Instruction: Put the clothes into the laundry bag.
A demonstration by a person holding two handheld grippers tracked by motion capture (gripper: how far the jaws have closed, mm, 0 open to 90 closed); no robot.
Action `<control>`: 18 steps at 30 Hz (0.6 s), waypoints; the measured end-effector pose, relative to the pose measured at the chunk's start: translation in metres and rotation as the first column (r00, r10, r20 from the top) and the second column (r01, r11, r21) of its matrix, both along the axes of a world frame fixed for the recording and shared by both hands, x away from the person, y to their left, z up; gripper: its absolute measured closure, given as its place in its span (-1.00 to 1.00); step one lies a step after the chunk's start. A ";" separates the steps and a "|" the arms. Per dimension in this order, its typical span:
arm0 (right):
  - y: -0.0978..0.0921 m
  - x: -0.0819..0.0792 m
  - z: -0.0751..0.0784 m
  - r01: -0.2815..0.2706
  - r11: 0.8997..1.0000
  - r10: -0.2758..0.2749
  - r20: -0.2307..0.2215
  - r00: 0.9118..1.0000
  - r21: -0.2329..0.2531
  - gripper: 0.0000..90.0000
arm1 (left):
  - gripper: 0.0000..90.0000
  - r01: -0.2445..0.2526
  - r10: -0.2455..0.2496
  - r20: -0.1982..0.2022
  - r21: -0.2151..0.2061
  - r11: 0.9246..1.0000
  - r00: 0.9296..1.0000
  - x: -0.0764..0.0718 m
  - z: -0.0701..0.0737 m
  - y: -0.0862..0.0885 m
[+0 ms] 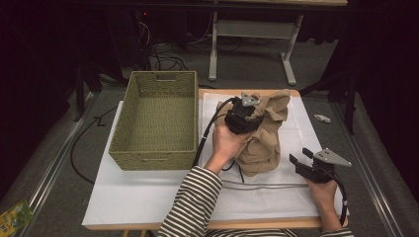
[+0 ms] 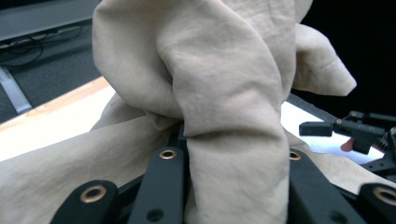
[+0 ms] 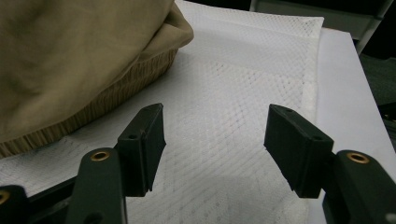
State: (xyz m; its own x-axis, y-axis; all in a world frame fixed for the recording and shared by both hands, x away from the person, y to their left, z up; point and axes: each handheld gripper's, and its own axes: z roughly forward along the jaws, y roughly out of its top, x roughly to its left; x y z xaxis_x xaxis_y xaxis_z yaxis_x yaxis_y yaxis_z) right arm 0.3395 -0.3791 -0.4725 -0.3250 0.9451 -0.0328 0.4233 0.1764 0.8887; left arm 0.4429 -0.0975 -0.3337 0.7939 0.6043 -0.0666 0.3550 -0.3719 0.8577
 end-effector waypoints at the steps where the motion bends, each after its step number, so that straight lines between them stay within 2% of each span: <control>1: 0.000 0.000 0.000 -0.001 1.000 0.001 0.000 1.000 -0.001 -0.15 | 0.62 -0.001 0.001 -0.005 0.003 1.000 1.000 0.000 -0.002 0.000; 7: 0.001 0.000 0.000 0.003 1.000 -0.003 -0.002 1.000 0.001 -0.15 | 0.58 -0.007 0.007 -0.007 0.015 1.000 1.000 0.001 -0.012 -0.004; 11: 0.001 0.000 0.000 0.001 1.000 -0.001 -0.003 1.000 -0.001 -0.15 | 0.55 -0.011 0.012 -0.011 0.032 0.999 1.000 0.003 -0.026 -0.008; 13: 0.001 0.000 0.000 0.000 1.000 0.000 -0.004 1.000 -0.001 -0.15 | 0.53 -0.011 0.011 -0.014 0.033 0.999 1.000 0.003 -0.028 -0.008; 14: 0.001 0.000 0.000 -0.001 1.000 0.001 -0.004 1.000 -0.002 -0.15 | 0.52 -0.005 0.006 -0.023 0.027 1.000 1.000 0.003 -0.034 -0.009; 18: 0.001 0.000 0.000 0.000 1.000 0.000 -0.003 1.000 -0.007 -0.15 | 0.49 0.001 0.000 -0.029 0.035 0.999 1.000 0.002 -0.043 -0.012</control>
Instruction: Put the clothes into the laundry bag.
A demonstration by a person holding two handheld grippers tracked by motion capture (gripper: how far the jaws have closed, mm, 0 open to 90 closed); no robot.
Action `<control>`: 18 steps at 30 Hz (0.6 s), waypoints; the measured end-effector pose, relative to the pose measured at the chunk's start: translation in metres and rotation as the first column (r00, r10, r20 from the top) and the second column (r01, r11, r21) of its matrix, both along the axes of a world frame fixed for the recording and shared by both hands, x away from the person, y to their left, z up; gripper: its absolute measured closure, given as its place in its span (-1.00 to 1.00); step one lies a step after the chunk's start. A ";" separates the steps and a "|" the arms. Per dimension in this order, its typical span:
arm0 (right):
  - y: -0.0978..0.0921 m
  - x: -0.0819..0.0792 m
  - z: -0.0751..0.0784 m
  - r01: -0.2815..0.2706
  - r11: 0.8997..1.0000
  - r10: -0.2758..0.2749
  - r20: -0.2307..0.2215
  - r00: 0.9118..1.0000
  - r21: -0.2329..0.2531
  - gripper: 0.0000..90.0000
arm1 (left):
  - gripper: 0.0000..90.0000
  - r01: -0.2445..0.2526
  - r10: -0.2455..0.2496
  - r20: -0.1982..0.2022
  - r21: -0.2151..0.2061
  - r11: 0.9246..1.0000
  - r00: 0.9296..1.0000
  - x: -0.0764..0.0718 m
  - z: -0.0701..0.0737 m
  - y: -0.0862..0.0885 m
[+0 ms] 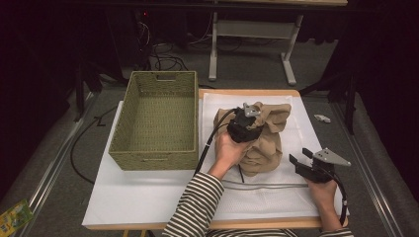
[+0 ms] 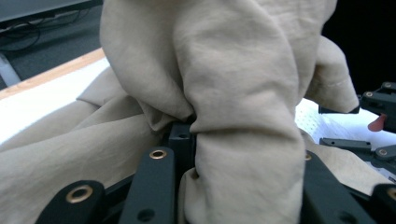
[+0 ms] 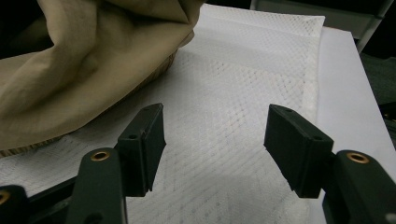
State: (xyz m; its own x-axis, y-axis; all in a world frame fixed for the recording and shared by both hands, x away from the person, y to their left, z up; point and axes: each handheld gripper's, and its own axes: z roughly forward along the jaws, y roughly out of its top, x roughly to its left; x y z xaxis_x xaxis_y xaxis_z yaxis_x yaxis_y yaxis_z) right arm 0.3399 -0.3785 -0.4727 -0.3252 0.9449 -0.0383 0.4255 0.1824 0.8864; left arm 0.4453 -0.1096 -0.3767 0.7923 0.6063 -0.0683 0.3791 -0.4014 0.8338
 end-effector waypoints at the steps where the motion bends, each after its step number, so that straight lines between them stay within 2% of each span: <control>1: 0.000 0.000 0.000 0.000 1.000 0.000 0.000 1.000 0.001 -0.15 | 0.48 0.001 -0.001 -0.001 0.014 1.000 1.000 0.000 -0.003 -0.002; 9: 0.000 0.000 0.000 -0.001 1.000 0.001 0.003 1.000 -0.001 -0.15 | 0.46 0.004 -0.004 -0.015 0.020 1.000 1.000 0.000 -0.021 -0.008; 14: 0.000 0.000 0.000 0.001 1.000 -0.001 0.002 1.000 0.000 -0.15 | 0.45 0.002 0.000 -0.038 0.036 0.999 0.999 0.003 -0.036 -0.012; 17: 0.000 0.000 0.000 0.000 1.000 0.000 0.001 1.000 0.000 -0.15 | 0.43 0.007 -0.006 -0.019 0.070 0.997 1.000 0.003 -0.044 -0.017; 18: 0.000 0.000 0.000 0.000 1.000 0.000 0.001 1.000 0.000 -0.15 | 0.42 0.007 -0.006 -0.019 0.070 0.997 1.000 0.003 -0.044 -0.017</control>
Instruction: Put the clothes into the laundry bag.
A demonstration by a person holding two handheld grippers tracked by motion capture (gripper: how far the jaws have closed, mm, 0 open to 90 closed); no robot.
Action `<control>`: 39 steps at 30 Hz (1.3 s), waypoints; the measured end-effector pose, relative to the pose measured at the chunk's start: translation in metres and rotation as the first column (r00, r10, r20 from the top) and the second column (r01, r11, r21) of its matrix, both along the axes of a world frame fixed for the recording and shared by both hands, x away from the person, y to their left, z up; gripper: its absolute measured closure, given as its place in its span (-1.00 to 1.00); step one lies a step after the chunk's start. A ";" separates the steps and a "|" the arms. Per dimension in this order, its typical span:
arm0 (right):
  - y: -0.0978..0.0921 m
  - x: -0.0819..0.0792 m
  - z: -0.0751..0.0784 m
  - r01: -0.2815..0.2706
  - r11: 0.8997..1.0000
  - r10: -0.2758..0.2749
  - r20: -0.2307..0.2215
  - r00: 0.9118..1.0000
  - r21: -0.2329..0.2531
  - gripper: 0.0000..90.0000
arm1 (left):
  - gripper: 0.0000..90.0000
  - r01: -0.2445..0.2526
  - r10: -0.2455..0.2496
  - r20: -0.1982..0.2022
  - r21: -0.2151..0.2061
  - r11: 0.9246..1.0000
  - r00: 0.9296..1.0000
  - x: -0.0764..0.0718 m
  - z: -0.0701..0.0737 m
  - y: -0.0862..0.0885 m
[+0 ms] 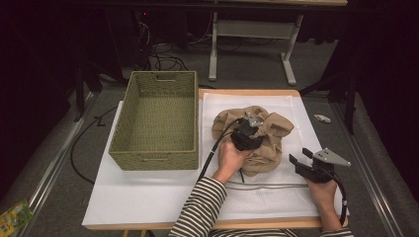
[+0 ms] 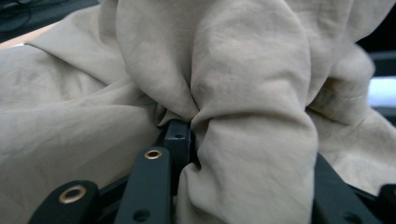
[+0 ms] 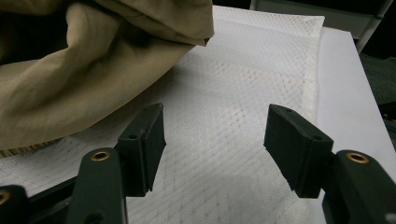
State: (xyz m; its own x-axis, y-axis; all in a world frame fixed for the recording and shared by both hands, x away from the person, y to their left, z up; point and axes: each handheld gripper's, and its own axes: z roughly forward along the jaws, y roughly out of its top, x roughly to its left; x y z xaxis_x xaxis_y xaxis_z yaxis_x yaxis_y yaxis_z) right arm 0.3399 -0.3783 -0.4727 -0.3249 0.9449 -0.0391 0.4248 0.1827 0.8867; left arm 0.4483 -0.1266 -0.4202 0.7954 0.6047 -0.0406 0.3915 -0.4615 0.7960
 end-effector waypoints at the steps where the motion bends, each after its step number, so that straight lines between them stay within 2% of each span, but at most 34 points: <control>1: 0.000 0.000 0.000 0.000 1.000 0.000 0.000 1.000 0.000 -0.15 | 0.42 0.006 -0.007 0.016 0.025 1.000 1.000 0.000 -0.004 -0.003; 2: 0.000 0.000 0.000 0.000 1.000 0.000 0.000 1.000 0.000 -0.15 | 0.40 0.010 -0.012 0.038 0.054 0.998 0.999 0.000 -0.008 -0.006; 3: 0.000 0.000 0.000 0.000 1.000 0.000 0.000 1.000 0.001 -0.15 | 0.40 0.011 -0.014 0.040 0.059 0.998 0.999 0.000 -0.010 -0.007; 6: 0.000 0.000 0.000 0.000 1.000 0.000 0.000 1.000 0.003 -0.15 | 0.37 0.009 -0.010 0.021 0.054 0.998 1.000 0.002 -0.012 -0.010; 11: 0.000 0.000 0.000 0.002 1.000 -0.002 -0.002 1.000 0.009 -0.15 | 0.23 0.021 -0.021 -0.007 0.062 0.998 1.000 0.002 -0.006 -0.011; 17: -0.001 0.000 0.000 0.000 1.000 0.000 0.000 1.000 0.009 -0.15 | -0.04 0.052 -0.051 -0.015 0.039 0.998 0.999 0.001 0.013 -0.002; 21: -0.001 0.000 0.000 0.002 1.000 -0.002 -0.001 1.000 0.012 -0.15 | -0.16 0.064 -0.064 -0.007 -0.001 0.998 0.998 -0.002 0.024 0.006; 22: -0.001 0.000 0.000 0.002 1.000 -0.002 -0.002 1.000 0.012 -0.15 | -0.20 0.049 -0.048 -0.016 0.004 0.999 0.999 -0.003 0.027 0.007; 23: -0.001 0.000 0.000 0.002 1.000 -0.002 -0.002 1.000 0.012 -0.15 | -0.32 0.049 -0.048 -0.016 0.004 0.999 0.999 -0.003 0.027 0.007; 26: -0.001 0.000 0.000 0.002 1.000 -0.002 -0.002 1.000 0.012 -0.15 | -0.45 0.054 -0.053 -0.041 0.009 0.999 0.998 -0.004 0.037 0.013; 28: -0.001 0.000 0.000 0.002 1.000 -0.002 -0.002 1.000 0.012 -0.15 | -0.55 0.054 -0.053 -0.028 0.009 0.999 0.998 -0.007 0.042 0.015; 36: -0.001 0.000 0.000 0.003 1.000 -0.003 -0.002 1.000 0.012 -0.15 | -0.62 0.072 -0.072 0.009 -0.031 0.997 0.997 -0.017 0.064 0.028; 39: -0.001 0.000 0.000 0.004 1.000 -0.004 -0.001 1.000 0.012 -0.15 | -0.63 0.070 -0.069 0.022 -0.034 0.997 0.997 -0.021 0.068 0.035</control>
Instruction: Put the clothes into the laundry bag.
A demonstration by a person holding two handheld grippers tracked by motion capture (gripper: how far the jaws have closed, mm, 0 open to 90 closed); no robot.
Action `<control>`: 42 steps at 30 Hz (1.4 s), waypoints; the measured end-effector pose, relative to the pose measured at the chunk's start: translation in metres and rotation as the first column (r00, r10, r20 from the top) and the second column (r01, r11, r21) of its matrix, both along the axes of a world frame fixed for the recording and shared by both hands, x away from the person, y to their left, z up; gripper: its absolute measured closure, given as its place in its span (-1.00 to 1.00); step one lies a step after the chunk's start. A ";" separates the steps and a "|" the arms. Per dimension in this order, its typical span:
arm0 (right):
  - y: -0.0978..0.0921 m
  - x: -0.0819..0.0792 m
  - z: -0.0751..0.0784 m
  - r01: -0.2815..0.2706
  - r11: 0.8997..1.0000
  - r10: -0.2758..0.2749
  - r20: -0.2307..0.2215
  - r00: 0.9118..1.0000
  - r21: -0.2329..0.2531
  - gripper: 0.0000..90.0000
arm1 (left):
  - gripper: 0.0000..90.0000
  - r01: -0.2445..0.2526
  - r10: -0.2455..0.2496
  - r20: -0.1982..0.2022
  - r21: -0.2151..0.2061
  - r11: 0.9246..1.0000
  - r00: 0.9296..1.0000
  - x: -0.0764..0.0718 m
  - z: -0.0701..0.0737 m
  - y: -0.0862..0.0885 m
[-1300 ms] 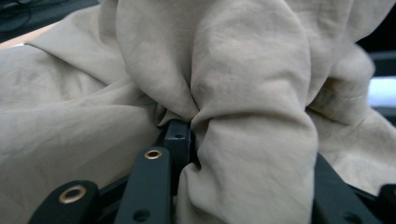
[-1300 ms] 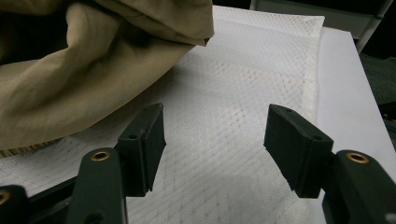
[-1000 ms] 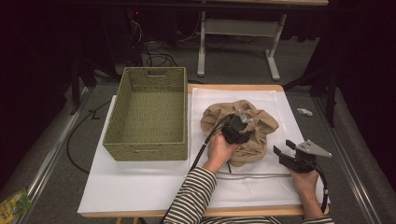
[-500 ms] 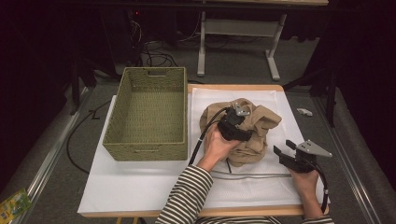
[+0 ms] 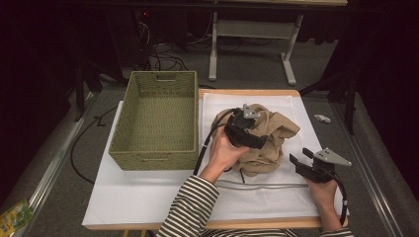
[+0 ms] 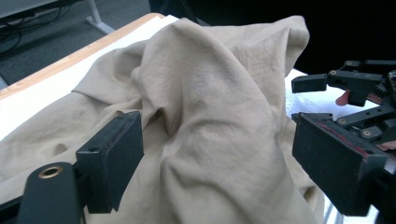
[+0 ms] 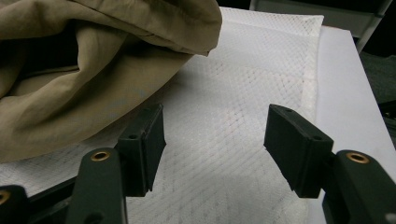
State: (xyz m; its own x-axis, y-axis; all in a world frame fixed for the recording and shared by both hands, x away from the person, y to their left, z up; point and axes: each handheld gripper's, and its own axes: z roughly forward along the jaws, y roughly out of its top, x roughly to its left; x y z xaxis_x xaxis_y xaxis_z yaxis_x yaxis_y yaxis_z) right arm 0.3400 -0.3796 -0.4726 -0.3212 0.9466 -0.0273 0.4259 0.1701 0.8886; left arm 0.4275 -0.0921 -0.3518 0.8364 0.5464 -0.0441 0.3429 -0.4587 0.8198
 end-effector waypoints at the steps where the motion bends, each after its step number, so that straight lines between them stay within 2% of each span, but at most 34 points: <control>1: 0.000 0.000 0.000 0.000 1.000 0.000 0.000 1.000 0.000 -0.15 | -0.63 0.000 0.000 0.002 -0.001 1.000 1.000 -0.001 0.001 0.002; 10: 0.000 0.000 0.000 0.003 1.000 -0.003 0.000 1.000 0.000 -0.15 | -0.60 -0.019 0.019 0.022 -0.019 1.000 1.000 -0.009 0.003 0.021; 16: 0.000 0.000 0.000 0.010 1.000 -0.010 -0.002 1.000 0.006 -0.15 | -0.49 -0.041 0.042 0.026 -0.038 0.998 0.999 -0.017 -0.006 0.038; 18: 0.000 0.000 0.000 0.011 1.000 -0.011 -0.002 1.000 0.005 -0.15 | -0.49 -0.052 0.053 0.021 -0.048 0.998 0.998 -0.019 -0.011 0.047; 22: 0.000 0.000 0.000 0.013 1.000 -0.013 -0.002 1.000 0.004 -0.16 | -0.49 -0.050 0.052 0.022 -0.054 0.997 0.998 -0.023 -0.017 0.056; 28: 0.001 0.001 0.000 0.018 1.000 -0.018 -0.011 1.000 -0.004 -0.16 | -0.53 -0.055 0.056 0.021 -0.044 0.998 0.998 -0.031 -0.031 0.067; 30: 0.002 0.001 0.000 0.016 1.000 -0.016 -0.015 1.000 -0.017 -0.16 | -0.52 -0.065 0.064 -0.009 -0.052 0.997 0.998 -0.035 -0.040 0.072; 34: 0.003 0.002 0.000 0.012 0.999 -0.013 -0.017 1.000 -0.030 -0.16 | -0.48 -0.080 0.079 -0.021 -0.052 0.995 0.997 -0.038 -0.048 0.076; 36: 0.003 0.002 0.000 0.013 0.999 -0.014 -0.019 1.000 -0.029 -0.16 | -0.44 -0.076 0.075 -0.024 -0.029 0.997 0.997 -0.044 -0.056 0.078; 42: 0.003 0.002 0.000 0.015 1.000 -0.016 -0.022 1.000 -0.025 -0.16 | -0.40 -0.073 0.073 -0.027 -0.011 0.997 0.997 -0.054 -0.068 0.081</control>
State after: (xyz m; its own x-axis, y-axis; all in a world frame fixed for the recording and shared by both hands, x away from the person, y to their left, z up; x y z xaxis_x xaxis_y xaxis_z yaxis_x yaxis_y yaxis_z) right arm 0.3416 -0.3761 -0.4730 -0.3072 0.9506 -0.0443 0.4481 0.1856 0.8745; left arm 0.3737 -0.0113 -0.4199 0.7926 0.6053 -0.0728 0.3970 -0.4218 0.8151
